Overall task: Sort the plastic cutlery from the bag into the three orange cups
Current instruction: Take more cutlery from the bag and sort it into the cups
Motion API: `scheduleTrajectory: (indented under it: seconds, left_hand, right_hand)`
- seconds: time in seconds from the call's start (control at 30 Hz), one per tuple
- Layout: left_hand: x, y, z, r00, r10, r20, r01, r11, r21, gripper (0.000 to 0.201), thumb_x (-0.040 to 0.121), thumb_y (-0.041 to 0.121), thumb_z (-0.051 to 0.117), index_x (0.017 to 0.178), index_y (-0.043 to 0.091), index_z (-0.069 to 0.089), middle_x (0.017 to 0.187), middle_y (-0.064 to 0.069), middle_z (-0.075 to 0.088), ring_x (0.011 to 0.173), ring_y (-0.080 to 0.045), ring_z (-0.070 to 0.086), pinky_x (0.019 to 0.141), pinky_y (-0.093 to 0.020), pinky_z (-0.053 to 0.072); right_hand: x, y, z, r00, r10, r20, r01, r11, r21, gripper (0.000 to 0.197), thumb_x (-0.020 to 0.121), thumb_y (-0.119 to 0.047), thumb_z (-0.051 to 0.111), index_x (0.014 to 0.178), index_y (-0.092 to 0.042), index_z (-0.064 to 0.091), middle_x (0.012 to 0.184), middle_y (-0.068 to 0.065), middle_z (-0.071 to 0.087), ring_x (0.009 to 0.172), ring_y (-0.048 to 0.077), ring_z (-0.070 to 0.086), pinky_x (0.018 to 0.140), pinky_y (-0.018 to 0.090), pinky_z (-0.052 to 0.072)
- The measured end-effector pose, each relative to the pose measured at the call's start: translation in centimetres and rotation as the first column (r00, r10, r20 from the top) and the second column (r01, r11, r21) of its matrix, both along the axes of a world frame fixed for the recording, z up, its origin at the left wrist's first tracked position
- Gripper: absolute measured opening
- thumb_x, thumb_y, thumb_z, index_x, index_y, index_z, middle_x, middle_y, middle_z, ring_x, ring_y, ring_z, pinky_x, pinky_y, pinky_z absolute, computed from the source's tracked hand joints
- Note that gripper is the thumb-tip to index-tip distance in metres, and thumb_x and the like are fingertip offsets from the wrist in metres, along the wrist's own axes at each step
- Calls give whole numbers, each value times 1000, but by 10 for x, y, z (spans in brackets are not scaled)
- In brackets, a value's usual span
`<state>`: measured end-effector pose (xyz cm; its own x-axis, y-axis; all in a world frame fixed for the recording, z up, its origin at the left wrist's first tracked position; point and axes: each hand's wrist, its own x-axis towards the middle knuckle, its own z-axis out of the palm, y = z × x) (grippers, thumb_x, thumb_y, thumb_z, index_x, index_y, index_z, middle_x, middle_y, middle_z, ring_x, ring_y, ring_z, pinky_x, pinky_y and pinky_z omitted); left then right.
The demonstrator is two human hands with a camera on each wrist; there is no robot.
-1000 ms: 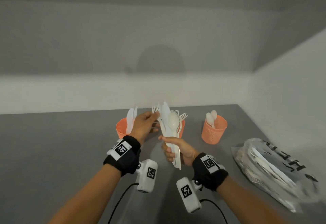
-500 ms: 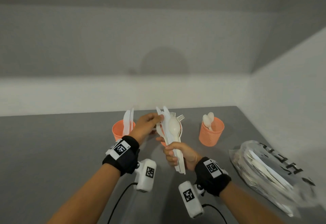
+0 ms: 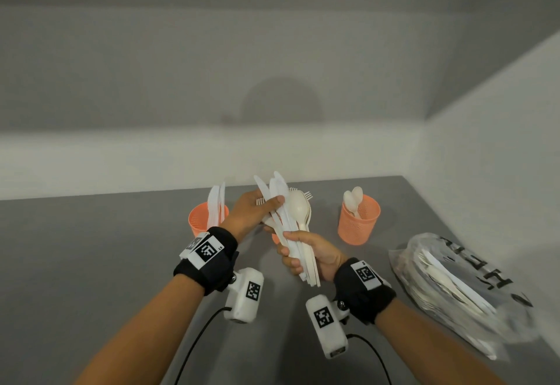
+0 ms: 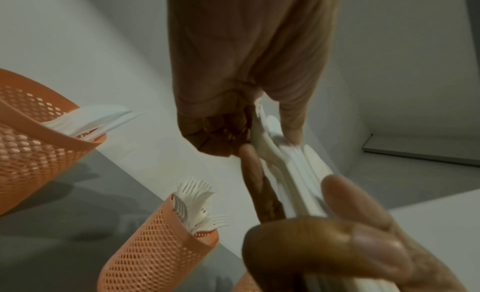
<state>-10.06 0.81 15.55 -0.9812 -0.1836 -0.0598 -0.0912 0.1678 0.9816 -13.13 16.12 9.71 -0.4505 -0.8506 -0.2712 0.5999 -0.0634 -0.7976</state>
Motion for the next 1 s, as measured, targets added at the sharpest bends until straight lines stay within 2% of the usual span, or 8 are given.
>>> scheduleTrajectory:
  seconds: [0.07, 0.13, 0.3, 0.47, 0.6, 0.77, 0.9, 1.0]
  left_hand:
    - [1, 0, 1, 1000, 23, -13, -23, 1000, 1, 23, 91, 18, 56, 101, -1, 63, 78, -4, 66, 54, -1, 63, 53, -11, 49]
    - [-1, -2, 1, 997, 72, -40, -73, 996, -47, 28, 93, 19, 53, 106, -3, 62, 87, -6, 66, 70, -8, 64, 58, -9, 49]
    - [-8, -3, 3, 979, 150, -135, -173, 970, -172, 28, 96, 21, 47, 108, -1, 59, 99, -11, 64, 91, -23, 59, 78, -28, 46]
    - [-10, -5, 14, 968, 161, -191, -185, 976, -119, 17, 97, 20, 44, 101, 7, 54, 89, -1, 60, 79, -11, 56, 64, -10, 45]
    - [-13, -11, 23, 944, 208, -255, -226, 973, -42, 15, 99, 19, 40, 99, 9, 51, 84, 4, 58, 79, -11, 56, 71, -19, 45]
    - [-15, -15, 27, 944, 165, -284, -189, 980, -57, 13, 97, 15, 45, 104, 7, 53, 80, 5, 58, 74, -7, 56, 69, -17, 46]
    - [-18, -20, 23, 957, 183, -226, -177, 983, 50, 19, 96, 14, 46, 103, 2, 58, 92, -6, 64, 83, -15, 61, 79, -22, 50]
    - [-22, -21, 24, 929, 274, -248, -275, 961, 33, 22, 99, 15, 37, 100, 7, 57, 95, -2, 63, 83, -7, 59, 77, -18, 46]
  right_hand:
    - [0, -1, 1, 1000, -1, 2, 1, 1000, -2, 40, 83, -33, 53, 119, -16, 55, 61, -3, 51, 42, 5, 44, 41, 16, 39]
    - [0, -2, 1, 1000, -4, 4, 4, 1000, -3, 42, 85, -37, 52, 121, -15, 55, 63, -3, 51, 43, 5, 45, 42, 16, 41]
    - [-3, -8, 2, 998, -59, -23, 59, 998, 12, 35, 92, -38, 47, 118, -17, 56, 66, -3, 52, 43, 5, 45, 40, 14, 38]
    - [-10, -14, 9, 991, -87, -105, 89, 996, 16, 33, 92, -36, 48, 117, -17, 57, 68, -2, 58, 43, 5, 46, 39, 14, 37]
    - [-17, -16, 14, 984, -71, -162, 76, 997, 25, 40, 86, -39, 51, 120, -18, 57, 65, -2, 56, 43, 5, 45, 39, 15, 36]
    - [-22, -17, 17, 981, -67, -183, 69, 998, 6, 41, 84, -38, 52, 120, -18, 55, 61, -2, 54, 41, 6, 42, 35, 14, 33]
    - [-25, -19, 13, 971, -91, -220, 97, 995, 13, 47, 83, -38, 54, 122, -12, 50, 60, -1, 54, 39, 6, 41, 34, 14, 32]
    - [-27, -21, 9, 956, -122, -266, 131, 991, 16, 42, 87, -37, 54, 116, -8, 48, 58, 1, 54, 38, 7, 42, 33, 15, 32]
